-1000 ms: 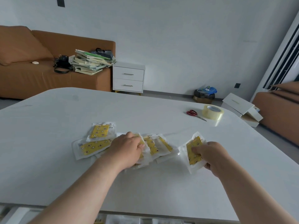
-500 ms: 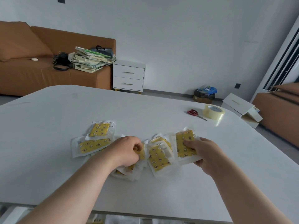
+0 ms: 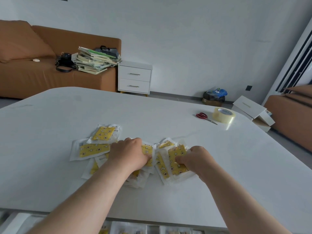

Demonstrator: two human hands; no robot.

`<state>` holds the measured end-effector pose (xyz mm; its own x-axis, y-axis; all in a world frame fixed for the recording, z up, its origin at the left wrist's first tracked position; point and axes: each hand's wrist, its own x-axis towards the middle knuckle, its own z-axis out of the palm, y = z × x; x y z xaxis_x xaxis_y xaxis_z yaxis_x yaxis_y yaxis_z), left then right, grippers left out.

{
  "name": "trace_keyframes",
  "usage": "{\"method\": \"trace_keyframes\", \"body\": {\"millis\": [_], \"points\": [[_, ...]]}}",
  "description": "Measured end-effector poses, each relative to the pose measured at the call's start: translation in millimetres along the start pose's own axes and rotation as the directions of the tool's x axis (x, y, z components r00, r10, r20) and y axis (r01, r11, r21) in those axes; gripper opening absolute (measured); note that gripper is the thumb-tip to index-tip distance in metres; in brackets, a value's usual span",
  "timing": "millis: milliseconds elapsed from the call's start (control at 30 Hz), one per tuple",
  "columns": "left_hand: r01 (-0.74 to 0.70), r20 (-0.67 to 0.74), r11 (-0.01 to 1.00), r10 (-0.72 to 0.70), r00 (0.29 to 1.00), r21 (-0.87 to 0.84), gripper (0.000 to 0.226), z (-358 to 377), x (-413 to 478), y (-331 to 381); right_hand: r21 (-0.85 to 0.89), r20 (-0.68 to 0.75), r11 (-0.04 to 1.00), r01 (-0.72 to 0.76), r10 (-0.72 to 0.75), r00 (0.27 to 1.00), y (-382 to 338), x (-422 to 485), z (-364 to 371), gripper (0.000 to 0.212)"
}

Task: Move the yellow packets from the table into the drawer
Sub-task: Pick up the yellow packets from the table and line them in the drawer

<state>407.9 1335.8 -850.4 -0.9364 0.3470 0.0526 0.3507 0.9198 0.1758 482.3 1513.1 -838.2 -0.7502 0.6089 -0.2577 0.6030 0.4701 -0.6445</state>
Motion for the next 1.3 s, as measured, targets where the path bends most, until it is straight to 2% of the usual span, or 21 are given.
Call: {"method": "trace_keyframes", "body": {"millis": [100, 267, 433, 700, 833, 900, 967, 1000, 1067, 1200, 1267, 1300], "points": [[0.018, 0.031, 0.999, -0.017, 0.999, -0.051, 0.045, 0.6, 2.8, 1.5, -0.082, 0.022, 0.997, 0.007, -0.006, 1.0, -1.6, -4.6, 4.1, 0.024], [0.028, 0.03, 0.992, -0.025, 0.999, -0.12, 0.056, 0.4, 1.1, 3.4, -0.112, 0.031, 0.994, 0.006, -0.003, 1.0, -4.8, -9.0, 7.9, 0.032], [0.024, -0.014, 0.966, -0.029, 0.999, -0.258, 0.058, 0.5, -0.1, 3.7, 0.023, 0.089, 0.999, -0.022, 0.02, 0.996, -5.5, -5.3, 8.4, 0.036], [0.128, -0.018, 0.886, -0.152, 0.988, -0.445, 0.069, -9.2, 1.8, 1.4, 0.312, 0.171, 0.944, -0.103, 0.051, 0.984, 2.0, -6.0, -5.4, 0.014], [0.194, 0.011, 0.812, -0.225, 0.974, -0.55, 0.064, -11.1, 1.3, -9.0, 0.391, 0.174, 0.913, -0.119, 0.054, 0.983, 7.1, -12.5, -13.2, 0.013], [0.237, 0.06, 0.709, -0.266, 0.962, -0.664, 0.054, -17.7, -2.4, -15.4, 0.407, 0.175, 0.904, -0.131, 0.064, 0.983, 11.0, -16.0, -15.6, 0.015], [0.277, 0.114, 0.564, -0.307, 0.945, -0.778, 0.029, -30.9, -7.0, -22.2, 0.425, 0.181, 0.894, -0.141, 0.068, 0.981, 14.3, -21.2, -18.2, 0.016], [0.289, 0.121, 0.542, -0.324, 0.938, -0.789, 0.027, -37.3, -9.1, -25.8, 0.437, 0.183, 0.888, -0.145, 0.07, 0.981, 15.6, -24.7, -19.2, 0.016], [0.301, 0.105, 0.589, -0.342, 0.934, -0.75, 0.028, -44.3, -16.3, -29.1, 0.458, 0.185, 0.876, -0.152, 0.073, 0.98, 18.9, -32.0, -18.6, 0.017], [0.243, -0.017, 0.884, -0.272, 0.962, -0.399, 0.015, -30.0, -37.4, -24.9, 0.484, 0.197, 0.863, -0.142, 0.051, 0.979, 27.1, -46.8, -7.7, 0.017], [0.192, -0.008, 0.928, -0.205, 0.979, -0.319, 0.013, -19.0, -43.1, -22.9, 0.514, 0.185, 0.849, -0.125, 0.032, 0.982, 30.0, -51.1, -3.8, 0.018], [0.182, 0.006, 0.931, -0.19, 0.982, -0.315, 0.019, -16.1, -44.5, -22.2, 0.528, 0.176, 0.841, -0.12, 0.029, 0.984, 31.2, -51.4, -3.1, 0.019]]}}
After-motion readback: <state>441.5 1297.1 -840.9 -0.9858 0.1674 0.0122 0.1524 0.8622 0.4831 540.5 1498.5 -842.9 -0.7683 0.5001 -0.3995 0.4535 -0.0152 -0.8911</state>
